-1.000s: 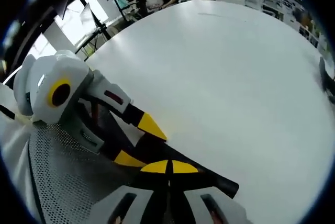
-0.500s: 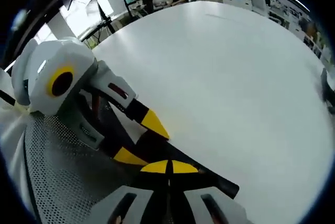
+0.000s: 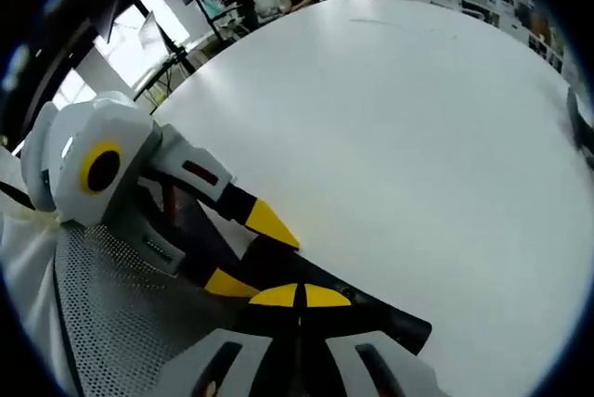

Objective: Press the specified remote control buttons in sequence, fully releasing each button before pressing the next.

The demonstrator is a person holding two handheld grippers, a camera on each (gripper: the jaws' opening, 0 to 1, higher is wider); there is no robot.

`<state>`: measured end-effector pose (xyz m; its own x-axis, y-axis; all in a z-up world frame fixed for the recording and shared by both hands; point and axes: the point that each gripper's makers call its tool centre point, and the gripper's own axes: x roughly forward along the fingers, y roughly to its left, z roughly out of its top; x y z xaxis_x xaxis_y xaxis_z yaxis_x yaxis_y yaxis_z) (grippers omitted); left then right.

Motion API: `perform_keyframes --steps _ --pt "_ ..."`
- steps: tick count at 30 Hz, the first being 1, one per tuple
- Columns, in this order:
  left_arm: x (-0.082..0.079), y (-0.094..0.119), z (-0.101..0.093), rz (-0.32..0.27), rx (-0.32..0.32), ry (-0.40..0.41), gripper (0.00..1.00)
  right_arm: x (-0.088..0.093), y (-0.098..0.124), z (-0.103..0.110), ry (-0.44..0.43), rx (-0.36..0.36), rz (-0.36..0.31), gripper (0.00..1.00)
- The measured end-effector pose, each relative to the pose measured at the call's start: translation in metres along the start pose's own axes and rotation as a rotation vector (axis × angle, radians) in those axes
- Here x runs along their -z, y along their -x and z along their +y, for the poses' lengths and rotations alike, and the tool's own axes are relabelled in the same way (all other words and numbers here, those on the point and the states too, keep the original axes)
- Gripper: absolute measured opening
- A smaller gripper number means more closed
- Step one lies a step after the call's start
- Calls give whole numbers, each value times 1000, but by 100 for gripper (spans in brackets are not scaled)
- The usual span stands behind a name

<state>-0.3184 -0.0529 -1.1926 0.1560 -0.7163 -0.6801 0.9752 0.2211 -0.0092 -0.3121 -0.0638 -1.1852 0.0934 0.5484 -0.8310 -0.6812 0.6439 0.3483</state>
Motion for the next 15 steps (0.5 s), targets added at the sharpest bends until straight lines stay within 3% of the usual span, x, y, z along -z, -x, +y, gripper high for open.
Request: perform_keyframes --steps 4,12,15 --pt "0 0 0 -1 -1 -1 25 -1 1 0 -48 -15 -8 0" --pt "0 0 0 6 -1 -5 25 -1 2 1 -27 -14 7 0" --pt "0 0 0 8 -1 -5 25 -7 7 -1 -31 -9 -31 0"
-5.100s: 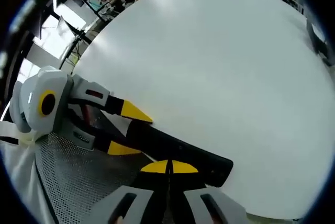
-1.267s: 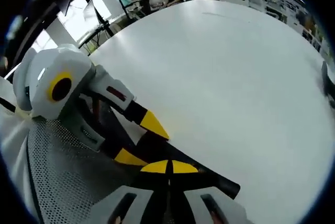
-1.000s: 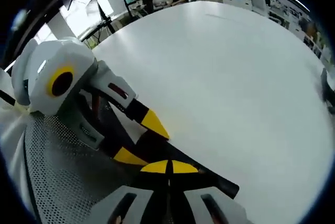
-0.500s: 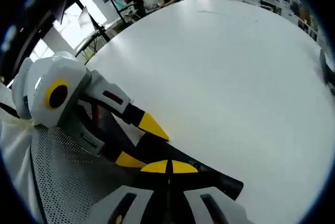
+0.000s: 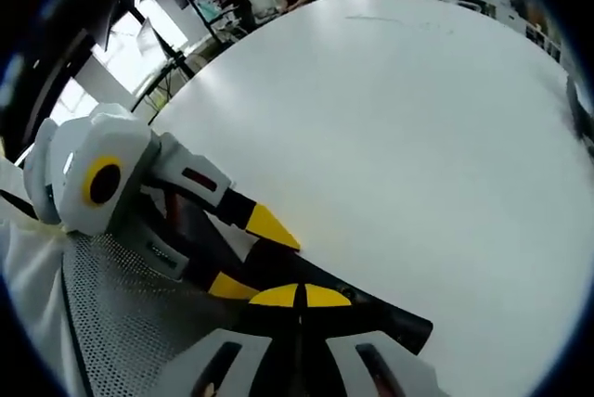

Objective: Press the specified remote control buttons in sequence, fully releasing each button before pressing the next.

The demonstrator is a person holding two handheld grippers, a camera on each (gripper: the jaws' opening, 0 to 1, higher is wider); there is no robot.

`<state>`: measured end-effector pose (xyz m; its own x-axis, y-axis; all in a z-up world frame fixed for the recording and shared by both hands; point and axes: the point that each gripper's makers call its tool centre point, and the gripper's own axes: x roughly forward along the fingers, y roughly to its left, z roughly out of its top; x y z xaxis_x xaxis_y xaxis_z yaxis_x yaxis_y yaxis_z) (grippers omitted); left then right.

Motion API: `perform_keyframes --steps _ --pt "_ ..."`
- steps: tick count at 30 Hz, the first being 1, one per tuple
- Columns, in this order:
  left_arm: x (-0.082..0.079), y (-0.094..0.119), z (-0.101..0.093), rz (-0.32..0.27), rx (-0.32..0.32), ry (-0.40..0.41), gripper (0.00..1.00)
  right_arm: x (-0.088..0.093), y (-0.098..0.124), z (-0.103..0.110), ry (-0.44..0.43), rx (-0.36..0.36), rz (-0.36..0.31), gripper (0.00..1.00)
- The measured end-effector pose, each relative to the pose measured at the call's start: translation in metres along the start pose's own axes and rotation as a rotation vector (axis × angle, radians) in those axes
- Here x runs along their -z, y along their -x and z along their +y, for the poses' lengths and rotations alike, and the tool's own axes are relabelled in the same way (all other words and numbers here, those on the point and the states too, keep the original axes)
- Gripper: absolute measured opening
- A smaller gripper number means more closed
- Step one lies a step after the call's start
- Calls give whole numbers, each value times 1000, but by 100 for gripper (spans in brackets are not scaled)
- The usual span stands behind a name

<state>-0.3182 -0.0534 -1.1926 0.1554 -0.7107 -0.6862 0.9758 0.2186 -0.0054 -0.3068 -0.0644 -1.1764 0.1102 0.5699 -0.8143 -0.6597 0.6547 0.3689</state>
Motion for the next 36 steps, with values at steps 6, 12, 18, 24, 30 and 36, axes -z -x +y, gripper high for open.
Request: perform_keyframes --steps 6,12,18,24,30,36 --pt "0 0 1 6 2 3 25 -31 33 -3 -6 46 -197 0" --pt "0 0 5 16 2 6 25 -43 76 -18 41 179 -344 6" --pt "2 2 10 23 3 3 25 -39 99 -29 16 245 -432 18" --pt "2 3 13 36 7 -1 24 -42 114 -40 5 355 -568 40" --pt "5 6 20 58 12 -6 24 -43 128 -57 -25 449 -627 65" --pt "8 9 31 83 10 -20 24 -41 134 -72 -53 546 -651 79"
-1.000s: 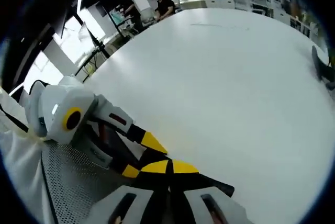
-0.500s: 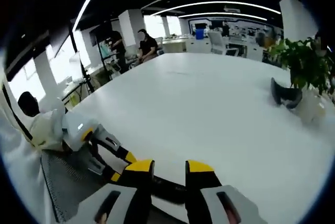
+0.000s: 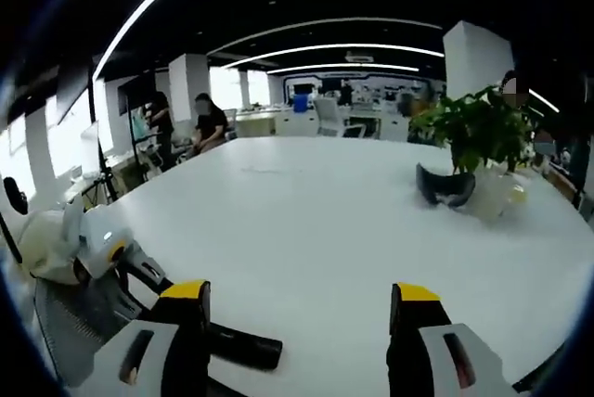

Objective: Press the specified remote control buttons in sequence, fully releasing each button before pressing the next.

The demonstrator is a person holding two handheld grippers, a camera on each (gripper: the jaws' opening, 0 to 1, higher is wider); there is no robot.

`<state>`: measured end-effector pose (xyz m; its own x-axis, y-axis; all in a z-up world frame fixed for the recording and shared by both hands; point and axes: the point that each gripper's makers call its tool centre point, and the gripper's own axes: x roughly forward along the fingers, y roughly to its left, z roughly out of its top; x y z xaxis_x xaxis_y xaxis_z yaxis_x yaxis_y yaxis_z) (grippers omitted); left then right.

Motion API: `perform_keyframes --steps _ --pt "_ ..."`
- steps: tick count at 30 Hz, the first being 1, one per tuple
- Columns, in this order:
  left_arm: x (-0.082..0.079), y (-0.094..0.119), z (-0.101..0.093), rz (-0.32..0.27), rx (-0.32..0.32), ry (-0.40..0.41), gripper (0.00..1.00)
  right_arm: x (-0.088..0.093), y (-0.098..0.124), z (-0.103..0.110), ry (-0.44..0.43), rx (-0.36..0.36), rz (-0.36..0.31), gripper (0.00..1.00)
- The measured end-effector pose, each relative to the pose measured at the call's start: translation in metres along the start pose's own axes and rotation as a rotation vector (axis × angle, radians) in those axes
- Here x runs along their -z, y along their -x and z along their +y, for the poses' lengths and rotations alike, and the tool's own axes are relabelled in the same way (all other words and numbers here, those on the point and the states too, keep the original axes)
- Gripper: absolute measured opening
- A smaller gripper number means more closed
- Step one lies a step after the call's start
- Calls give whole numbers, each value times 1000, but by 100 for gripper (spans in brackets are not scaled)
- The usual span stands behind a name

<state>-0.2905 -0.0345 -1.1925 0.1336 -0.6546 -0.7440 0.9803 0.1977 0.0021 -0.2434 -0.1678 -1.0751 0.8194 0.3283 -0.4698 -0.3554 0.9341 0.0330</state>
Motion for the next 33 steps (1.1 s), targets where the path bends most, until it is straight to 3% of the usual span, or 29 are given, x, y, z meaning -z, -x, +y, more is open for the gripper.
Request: perform_keyframes --steps 11,33 --pt "1 0 20 35 -2 -23 24 6 -4 3 76 9 36 78" --pt "-1 -2 81 85 -5 -45 24 12 -6 3 103 16 65 77"
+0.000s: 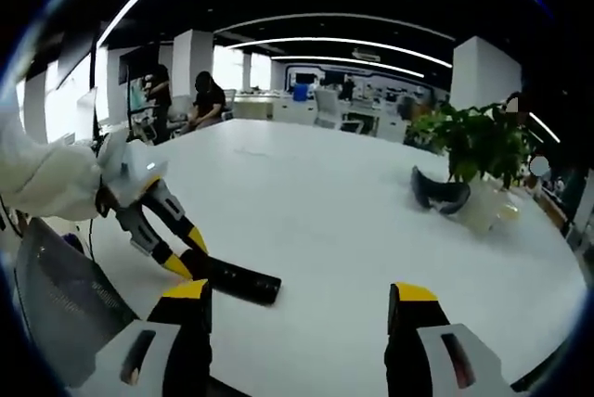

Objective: Press the specified remote control buttons in sequence, fully releasing each button before pressing the next.

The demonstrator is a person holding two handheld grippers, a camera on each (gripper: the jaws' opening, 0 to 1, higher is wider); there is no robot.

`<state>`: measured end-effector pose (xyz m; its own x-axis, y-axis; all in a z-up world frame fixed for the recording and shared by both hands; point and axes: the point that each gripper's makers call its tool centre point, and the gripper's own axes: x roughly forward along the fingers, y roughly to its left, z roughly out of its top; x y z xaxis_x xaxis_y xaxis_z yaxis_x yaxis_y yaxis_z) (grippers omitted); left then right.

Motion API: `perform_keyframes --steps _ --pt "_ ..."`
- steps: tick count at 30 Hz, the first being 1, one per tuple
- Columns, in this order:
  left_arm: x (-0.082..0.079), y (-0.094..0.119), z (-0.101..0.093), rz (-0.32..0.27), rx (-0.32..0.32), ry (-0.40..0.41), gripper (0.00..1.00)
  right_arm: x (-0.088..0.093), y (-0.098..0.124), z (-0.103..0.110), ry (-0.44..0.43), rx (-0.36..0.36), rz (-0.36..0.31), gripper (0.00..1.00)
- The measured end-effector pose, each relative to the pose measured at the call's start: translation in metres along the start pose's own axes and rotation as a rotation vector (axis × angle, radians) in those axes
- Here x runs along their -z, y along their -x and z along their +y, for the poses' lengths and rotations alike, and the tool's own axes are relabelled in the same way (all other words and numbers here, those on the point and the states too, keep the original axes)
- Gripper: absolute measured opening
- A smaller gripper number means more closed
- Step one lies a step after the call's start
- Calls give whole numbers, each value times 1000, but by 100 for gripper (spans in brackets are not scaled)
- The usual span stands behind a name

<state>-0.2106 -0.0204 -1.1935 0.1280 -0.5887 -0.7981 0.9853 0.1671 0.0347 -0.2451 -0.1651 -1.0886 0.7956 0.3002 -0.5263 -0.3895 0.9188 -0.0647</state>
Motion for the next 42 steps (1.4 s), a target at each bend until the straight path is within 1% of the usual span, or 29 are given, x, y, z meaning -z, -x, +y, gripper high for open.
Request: perform_keyframes --steps 10,23,27,35,42 --pt "0 -3 29 6 -9 4 24 2 -1 0 6 1 10 78" --pt "-2 -9 65 52 -22 -25 24 7 -3 0 29 6 39 77" --pt "0 -10 72 68 -8 -31 24 7 -3 -2 29 13 39 76" --pt "-2 -9 86 106 2 -72 24 8 -3 -5 47 32 47 75" --pt "-1 -8 101 106 1 -55 24 11 -4 -3 62 25 63 74"
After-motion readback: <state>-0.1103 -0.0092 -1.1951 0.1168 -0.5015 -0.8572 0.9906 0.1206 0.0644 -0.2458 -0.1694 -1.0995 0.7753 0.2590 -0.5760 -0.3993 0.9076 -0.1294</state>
